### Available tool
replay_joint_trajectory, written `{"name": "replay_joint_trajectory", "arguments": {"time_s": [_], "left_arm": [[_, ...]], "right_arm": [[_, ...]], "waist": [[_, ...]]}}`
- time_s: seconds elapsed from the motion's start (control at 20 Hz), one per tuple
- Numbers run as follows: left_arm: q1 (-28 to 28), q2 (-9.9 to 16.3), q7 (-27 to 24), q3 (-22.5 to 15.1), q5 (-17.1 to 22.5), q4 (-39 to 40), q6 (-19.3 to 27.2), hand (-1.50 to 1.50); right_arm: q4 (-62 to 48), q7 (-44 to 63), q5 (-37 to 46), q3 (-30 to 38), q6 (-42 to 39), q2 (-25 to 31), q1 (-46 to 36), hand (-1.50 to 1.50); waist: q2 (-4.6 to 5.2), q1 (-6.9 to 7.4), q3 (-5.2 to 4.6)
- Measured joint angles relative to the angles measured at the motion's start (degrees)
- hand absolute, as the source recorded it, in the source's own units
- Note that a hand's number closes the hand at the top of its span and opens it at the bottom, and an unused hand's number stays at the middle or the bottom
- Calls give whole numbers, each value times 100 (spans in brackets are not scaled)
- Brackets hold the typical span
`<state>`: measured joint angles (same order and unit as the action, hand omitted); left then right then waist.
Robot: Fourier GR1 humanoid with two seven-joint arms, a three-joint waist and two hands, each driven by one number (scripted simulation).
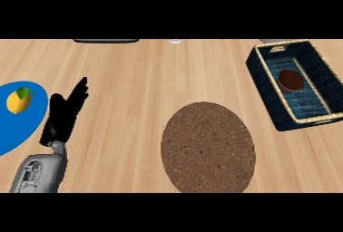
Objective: Pick the cupcake from the placemat and place it in the basket
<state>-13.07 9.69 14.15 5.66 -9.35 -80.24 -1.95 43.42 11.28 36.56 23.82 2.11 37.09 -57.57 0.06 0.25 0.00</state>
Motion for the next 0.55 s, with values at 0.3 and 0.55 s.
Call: {"name": "replay_joint_trajectory", "arguments": {"time_s": [0.3, 0.55], "left_arm": [[-32, 21, -64, 41, 9, 105, -12, 0], [67, 20, -189, 64, 7, 130, -5, 0]], "right_arm": [[-15, 56, -480, 705, -22, 662, 361, -150], [-95, -134, -960, 1253, -471, 1306, 950, -150]], "waist": [[-5, -54, 1], [-11, -73, 1]]}}
